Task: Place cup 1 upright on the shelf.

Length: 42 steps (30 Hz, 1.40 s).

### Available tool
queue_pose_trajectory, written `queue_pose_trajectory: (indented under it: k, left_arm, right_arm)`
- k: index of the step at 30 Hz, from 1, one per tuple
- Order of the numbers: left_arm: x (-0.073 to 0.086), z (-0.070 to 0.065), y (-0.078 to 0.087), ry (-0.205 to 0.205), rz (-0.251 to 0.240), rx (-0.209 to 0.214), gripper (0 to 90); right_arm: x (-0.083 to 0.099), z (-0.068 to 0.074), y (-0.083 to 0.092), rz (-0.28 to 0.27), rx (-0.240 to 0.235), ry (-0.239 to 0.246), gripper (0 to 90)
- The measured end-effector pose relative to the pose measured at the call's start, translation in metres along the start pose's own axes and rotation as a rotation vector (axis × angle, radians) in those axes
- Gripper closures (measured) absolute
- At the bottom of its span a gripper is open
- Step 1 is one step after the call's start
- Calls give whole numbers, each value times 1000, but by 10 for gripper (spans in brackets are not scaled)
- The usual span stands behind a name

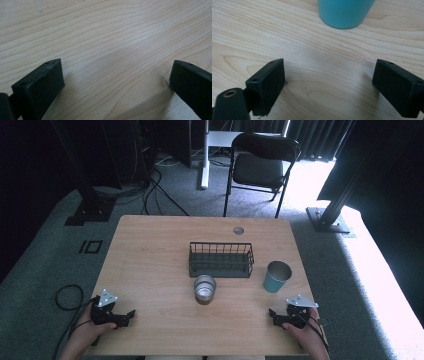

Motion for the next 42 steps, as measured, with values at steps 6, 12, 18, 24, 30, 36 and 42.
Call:
queue_pose_trajectory:
  k: [6,12,18,24,30,36,42]
  left_arm:
    - [-3,-4,-1,-28,12,13,3]
    - [-9,-8,-3,-49,19,5,3]
    - [-17,-16,-2,-68,4,21,3]
    - [-23,-22,-4,-88,-4,36,3]
    - [-30,-31,-5,-119,-18,57,3]
    - [-36,-37,-6,-138,-22,67,3]
    - [-44,-44,-8,-160,-23,79,3]
  right_arm:
    - [0,0,0,0,0,0,104]
    - [0,0,0,0,0,1,104]
    - [0,0,0,0,0,0,104]
    - [0,0,0,0,0,0,104]
    - [0,0,0,0,0,0,105]
    - [0,0,0,0,0,0,104]
    - [0,0,0,0,0,0,104]
Point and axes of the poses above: each handheld gripper's, and its own axes: y roughly backward along the jaws, x roughly out of its underside, z roughly to its left, the point moved 6 cm from there along -y, roughly forward along the jaws, and after that the axes turned 12 degrees about z, right-handed, at the moved point
